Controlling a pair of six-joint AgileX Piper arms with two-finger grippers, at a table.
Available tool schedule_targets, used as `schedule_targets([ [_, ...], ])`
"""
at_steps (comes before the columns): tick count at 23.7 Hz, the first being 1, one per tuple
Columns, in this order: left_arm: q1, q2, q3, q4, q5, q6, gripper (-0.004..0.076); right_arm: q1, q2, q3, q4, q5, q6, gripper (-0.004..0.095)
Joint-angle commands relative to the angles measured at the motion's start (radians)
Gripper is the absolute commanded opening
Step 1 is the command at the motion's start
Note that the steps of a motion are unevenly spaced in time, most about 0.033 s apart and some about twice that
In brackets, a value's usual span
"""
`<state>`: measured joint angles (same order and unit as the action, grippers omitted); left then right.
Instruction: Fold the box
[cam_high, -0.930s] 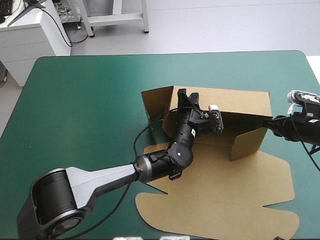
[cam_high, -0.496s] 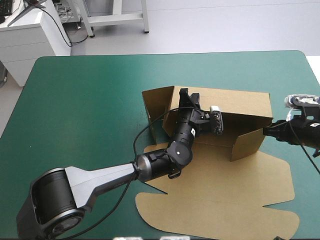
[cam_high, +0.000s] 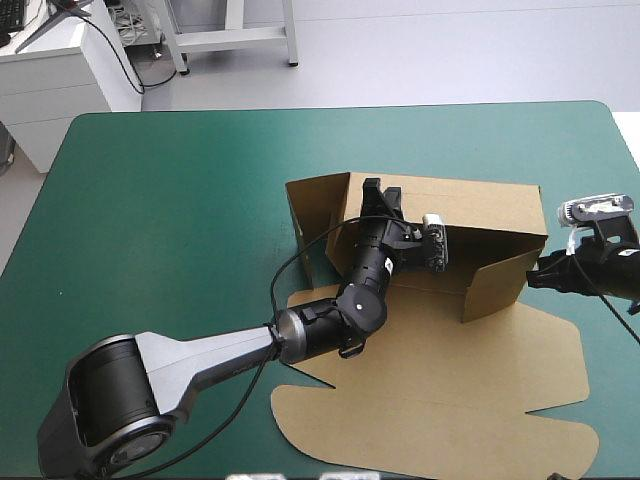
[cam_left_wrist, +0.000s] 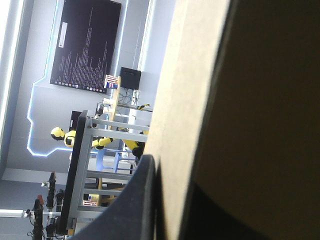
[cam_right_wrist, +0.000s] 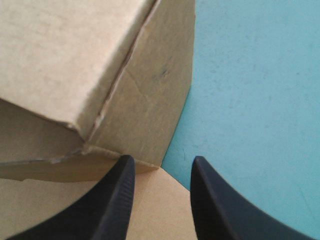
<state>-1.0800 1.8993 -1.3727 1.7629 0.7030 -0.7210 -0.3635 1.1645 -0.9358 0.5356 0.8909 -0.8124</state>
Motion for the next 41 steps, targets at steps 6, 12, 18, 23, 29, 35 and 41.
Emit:
schedule_targets([
  [6, -0.005, -0.030, -0.012, -0.058, -0.041, -0.030, -0.0008, -0.003, 0.091, -0.023, 0.174, 0.025, -0.206, 0.0346],
  [12, -0.005, -0.030, -0.012, -0.058, -0.041, -0.030, -0.0008, -0.003, 0.106, -0.023, 0.366, 0.009, -0.321, 0.0344],
  [18, -0.005, -0.030, -0.012, -0.058, -0.049, -0.030, -0.0008, -0.003, 0.106, -0.023, 0.490, -0.011, -0.349, 0.0340],
  [23, -0.005, -0.030, -0.012, -0.058, -0.057, -0.030, -0.0008, -0.003, 0.108, -0.023, 0.549, -0.054, -0.367, 0.0338],
  [29, -0.005, -0.030, -0.012, -0.058, -0.057, -0.028, -0.0008, -0.003, 0.108, -0.023, 0.547, -0.096, -0.367, 0.0337],
  [35, -0.005, -0.030, -0.012, -0.058, -0.057, -0.028, -0.0008, -0.003, 0.108, -0.023, 0.558, -0.104, -0.364, 0.0326],
  [41, -0.005, -0.030, -0.012, -0.058, -0.057, -0.028, -0.0008, -0.003, 0.128, -0.023, 0.558, -0.120, -0.388, 0.0323],
])
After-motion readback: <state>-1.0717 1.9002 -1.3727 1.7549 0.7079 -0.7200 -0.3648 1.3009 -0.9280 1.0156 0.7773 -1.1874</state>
